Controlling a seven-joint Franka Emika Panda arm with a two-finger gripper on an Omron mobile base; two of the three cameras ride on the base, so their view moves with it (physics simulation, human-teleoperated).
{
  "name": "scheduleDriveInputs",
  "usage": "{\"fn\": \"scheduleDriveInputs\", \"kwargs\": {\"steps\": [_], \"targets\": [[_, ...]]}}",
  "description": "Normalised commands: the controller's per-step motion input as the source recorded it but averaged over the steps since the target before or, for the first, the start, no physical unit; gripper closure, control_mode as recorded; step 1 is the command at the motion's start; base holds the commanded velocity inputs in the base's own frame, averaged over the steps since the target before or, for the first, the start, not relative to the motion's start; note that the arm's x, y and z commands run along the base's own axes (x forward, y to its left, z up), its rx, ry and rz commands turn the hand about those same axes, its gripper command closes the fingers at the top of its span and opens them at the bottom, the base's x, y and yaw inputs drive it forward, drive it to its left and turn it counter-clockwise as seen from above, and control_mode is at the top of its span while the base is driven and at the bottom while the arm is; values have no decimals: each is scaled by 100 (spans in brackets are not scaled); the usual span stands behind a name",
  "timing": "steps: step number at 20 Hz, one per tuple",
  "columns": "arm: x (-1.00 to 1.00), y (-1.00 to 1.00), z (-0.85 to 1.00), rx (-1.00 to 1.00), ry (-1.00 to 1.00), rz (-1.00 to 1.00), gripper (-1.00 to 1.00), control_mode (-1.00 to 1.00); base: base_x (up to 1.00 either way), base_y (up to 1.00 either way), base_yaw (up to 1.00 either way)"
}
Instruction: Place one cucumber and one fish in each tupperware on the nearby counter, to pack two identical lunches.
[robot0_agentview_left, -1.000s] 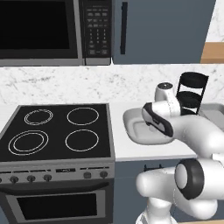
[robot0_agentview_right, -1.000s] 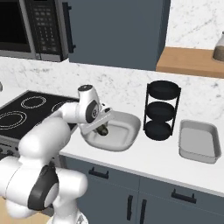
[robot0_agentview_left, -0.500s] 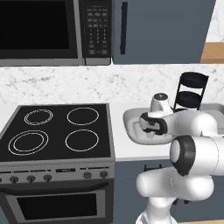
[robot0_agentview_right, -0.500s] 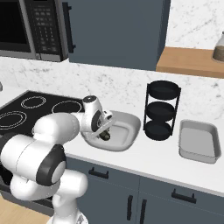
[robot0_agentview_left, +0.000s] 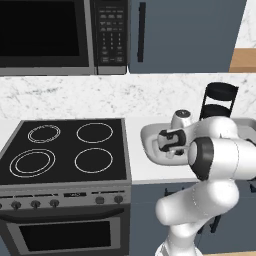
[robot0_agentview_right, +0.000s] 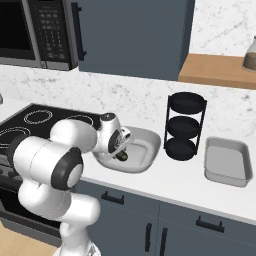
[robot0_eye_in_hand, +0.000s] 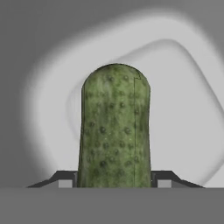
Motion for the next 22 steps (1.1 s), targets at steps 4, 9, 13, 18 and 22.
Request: {"fn": "scheduleDriveInputs", "kwargs": {"steps": [4,9,13,18,22], "targets": [[30,0,-20,1,1,2,100,-100,0,0,0],[31,0,-9,0,3,0,-100,-100,0,0,0],[-5,0,0,2,-1,0,-100,-100,0,0,0],[-52,0,8,1,-11,0,-100,-100,0,0,0],[-63,0,47,0,-14,0,-100,-100,0,0,0]]}}
